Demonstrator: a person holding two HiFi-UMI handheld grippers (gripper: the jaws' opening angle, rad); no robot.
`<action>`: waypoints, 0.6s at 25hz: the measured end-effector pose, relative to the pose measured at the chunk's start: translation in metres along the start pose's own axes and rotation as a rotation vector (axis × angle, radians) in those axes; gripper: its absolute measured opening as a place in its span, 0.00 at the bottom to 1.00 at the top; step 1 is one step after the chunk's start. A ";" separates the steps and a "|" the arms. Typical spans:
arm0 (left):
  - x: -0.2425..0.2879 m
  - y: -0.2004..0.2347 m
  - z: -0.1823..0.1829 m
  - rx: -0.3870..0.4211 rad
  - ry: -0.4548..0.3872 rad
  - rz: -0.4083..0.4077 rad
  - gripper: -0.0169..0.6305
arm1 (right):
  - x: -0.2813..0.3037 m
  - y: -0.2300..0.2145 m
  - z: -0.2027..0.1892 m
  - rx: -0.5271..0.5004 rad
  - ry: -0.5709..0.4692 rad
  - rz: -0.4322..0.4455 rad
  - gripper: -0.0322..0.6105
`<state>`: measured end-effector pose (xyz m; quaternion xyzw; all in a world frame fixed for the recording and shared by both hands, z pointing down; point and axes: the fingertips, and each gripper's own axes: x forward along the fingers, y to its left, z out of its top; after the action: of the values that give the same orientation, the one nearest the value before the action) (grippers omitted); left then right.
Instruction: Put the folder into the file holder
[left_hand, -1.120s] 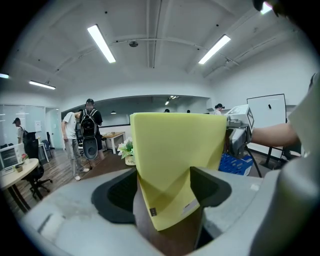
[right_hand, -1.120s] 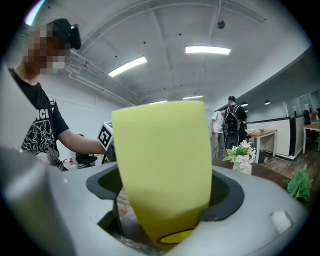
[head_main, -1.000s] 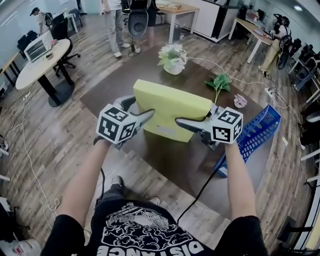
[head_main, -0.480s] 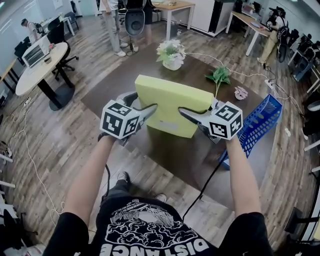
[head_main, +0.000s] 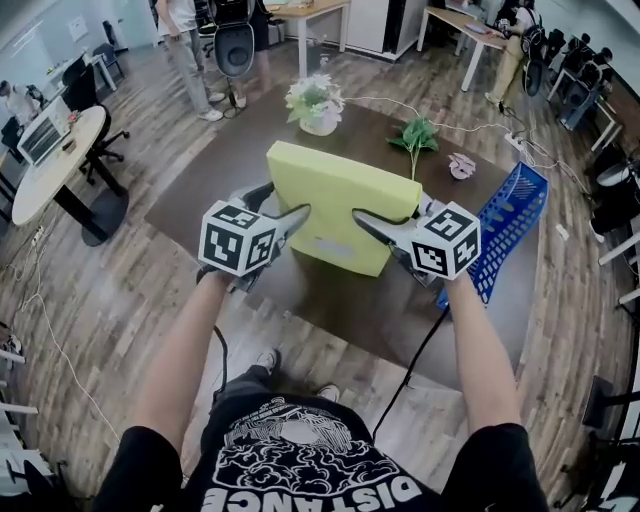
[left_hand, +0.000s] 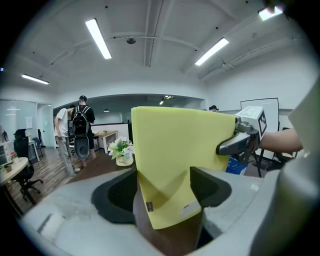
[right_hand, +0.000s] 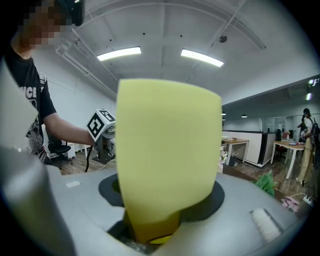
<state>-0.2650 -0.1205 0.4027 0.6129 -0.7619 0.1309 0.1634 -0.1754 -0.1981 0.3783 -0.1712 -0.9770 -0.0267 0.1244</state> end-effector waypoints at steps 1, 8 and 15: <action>0.002 0.000 0.000 0.003 -0.001 -0.010 0.56 | -0.001 0.000 -0.001 0.004 -0.001 -0.016 0.42; 0.022 -0.007 0.008 -0.005 -0.021 -0.112 0.56 | -0.015 -0.002 -0.002 0.042 0.000 -0.156 0.41; 0.041 -0.017 0.016 0.000 -0.033 -0.217 0.56 | -0.032 -0.004 -0.009 0.089 0.003 -0.325 0.40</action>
<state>-0.2574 -0.1673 0.4052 0.6938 -0.6937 0.1023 0.1641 -0.1455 -0.2130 0.3785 -0.0050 -0.9918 -0.0032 0.1274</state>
